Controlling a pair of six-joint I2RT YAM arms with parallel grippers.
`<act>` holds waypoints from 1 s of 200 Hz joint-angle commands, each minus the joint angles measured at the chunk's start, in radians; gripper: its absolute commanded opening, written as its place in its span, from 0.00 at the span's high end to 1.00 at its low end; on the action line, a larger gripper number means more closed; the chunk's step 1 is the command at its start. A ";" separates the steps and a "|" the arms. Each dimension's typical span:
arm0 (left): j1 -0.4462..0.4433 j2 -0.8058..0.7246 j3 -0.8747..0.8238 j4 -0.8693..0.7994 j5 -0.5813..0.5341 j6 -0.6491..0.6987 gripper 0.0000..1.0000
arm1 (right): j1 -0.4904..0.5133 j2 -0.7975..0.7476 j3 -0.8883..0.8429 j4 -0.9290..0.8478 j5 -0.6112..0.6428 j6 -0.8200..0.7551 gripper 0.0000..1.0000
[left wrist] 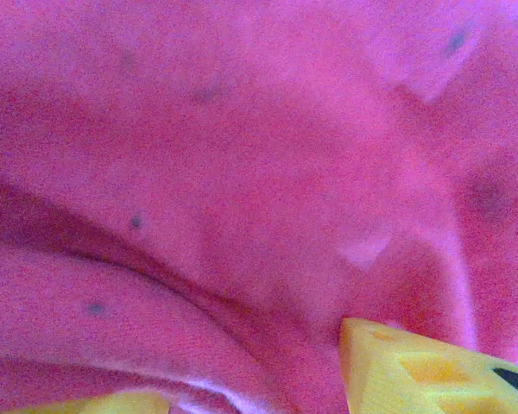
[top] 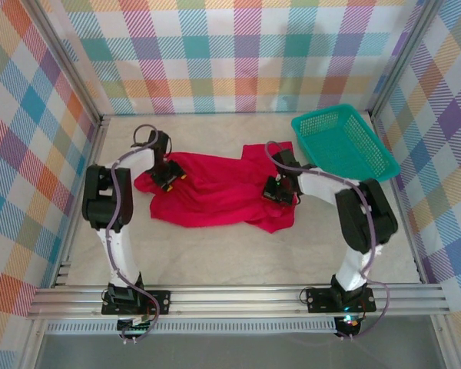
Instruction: Fold the inside-out t-shirt
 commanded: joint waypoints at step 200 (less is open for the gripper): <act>0.074 -0.453 -0.540 0.093 -0.217 0.069 0.45 | -0.034 -0.229 0.049 -0.123 0.048 -0.083 1.00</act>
